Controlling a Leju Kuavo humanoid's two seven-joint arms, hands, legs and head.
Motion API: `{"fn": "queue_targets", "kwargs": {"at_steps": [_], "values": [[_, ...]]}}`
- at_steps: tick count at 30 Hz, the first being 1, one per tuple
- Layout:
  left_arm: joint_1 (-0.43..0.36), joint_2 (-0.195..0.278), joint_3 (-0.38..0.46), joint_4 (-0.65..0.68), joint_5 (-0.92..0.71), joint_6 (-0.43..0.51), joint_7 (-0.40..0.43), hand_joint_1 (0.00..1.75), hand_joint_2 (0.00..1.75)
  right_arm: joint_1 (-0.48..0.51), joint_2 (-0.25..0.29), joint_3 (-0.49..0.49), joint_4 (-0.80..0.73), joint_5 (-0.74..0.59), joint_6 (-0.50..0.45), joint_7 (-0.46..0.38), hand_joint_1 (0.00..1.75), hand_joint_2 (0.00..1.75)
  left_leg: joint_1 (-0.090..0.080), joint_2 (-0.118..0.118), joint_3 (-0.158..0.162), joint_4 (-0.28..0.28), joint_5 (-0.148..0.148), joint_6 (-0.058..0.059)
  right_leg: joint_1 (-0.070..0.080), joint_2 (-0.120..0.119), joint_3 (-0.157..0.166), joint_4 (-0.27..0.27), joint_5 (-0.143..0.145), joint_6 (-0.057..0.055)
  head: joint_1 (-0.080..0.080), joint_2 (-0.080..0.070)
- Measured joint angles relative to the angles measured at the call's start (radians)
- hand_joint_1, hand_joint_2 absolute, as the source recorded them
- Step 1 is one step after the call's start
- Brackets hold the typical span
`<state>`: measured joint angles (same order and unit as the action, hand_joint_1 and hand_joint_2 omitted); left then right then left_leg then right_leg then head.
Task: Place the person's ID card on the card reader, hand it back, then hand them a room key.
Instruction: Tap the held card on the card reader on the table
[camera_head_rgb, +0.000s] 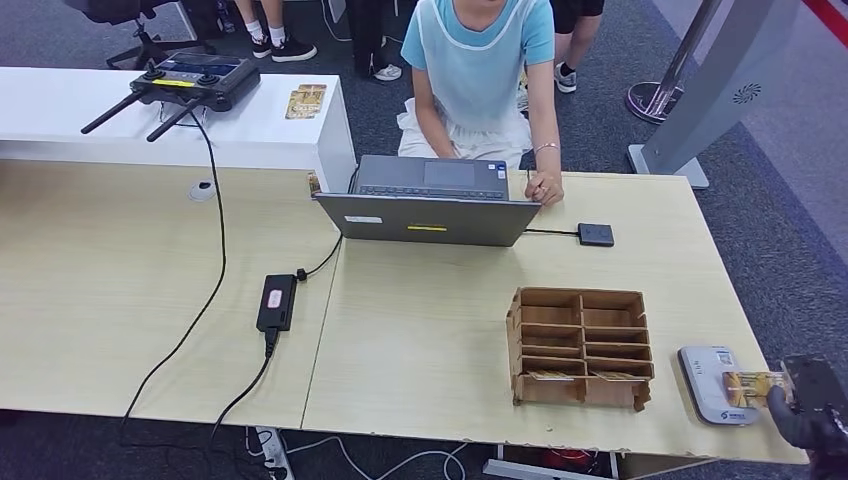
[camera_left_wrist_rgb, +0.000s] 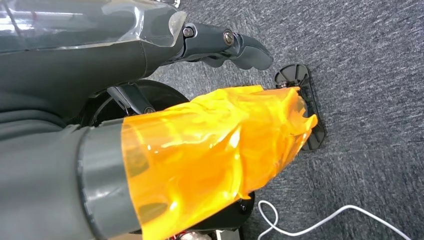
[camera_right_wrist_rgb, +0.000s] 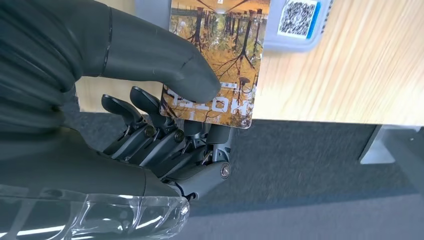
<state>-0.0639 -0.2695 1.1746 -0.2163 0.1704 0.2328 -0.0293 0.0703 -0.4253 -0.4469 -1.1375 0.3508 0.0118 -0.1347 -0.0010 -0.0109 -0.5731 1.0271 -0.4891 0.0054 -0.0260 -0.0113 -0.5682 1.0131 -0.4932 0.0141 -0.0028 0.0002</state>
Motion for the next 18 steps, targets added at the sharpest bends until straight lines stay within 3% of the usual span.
{"fn": "queue_targets", "kwargs": {"at_steps": [8, 18], "values": [[-0.001, 0.0, 0.0, 0.0, 0.003, 0.0, 0.002, 0.0, 0.0, -0.005, 0.0, 0.0, 0.019, 0.02, -0.021, -0.013, 1.75, 1.75, 0.0, 0.0, 0.0, 0.0, 0.0, 0.0, 0.0, 0.0, 0.0, 0.0, 0.0, 0.0, 0.0, 0.0], [-0.001, 0.0, 0.0, 0.0, 0.011, -0.003, -0.007, 0.0, 0.0, -0.013, 0.001, -0.011, 0.028, -0.024, 0.024, -0.044, 1.75, 1.75, 0.0, 0.0, 0.0, 0.0, 0.0, 0.0, 0.0, 0.0, 0.0, 0.0, 0.0, 0.0, 0.0, 0.0]]}}
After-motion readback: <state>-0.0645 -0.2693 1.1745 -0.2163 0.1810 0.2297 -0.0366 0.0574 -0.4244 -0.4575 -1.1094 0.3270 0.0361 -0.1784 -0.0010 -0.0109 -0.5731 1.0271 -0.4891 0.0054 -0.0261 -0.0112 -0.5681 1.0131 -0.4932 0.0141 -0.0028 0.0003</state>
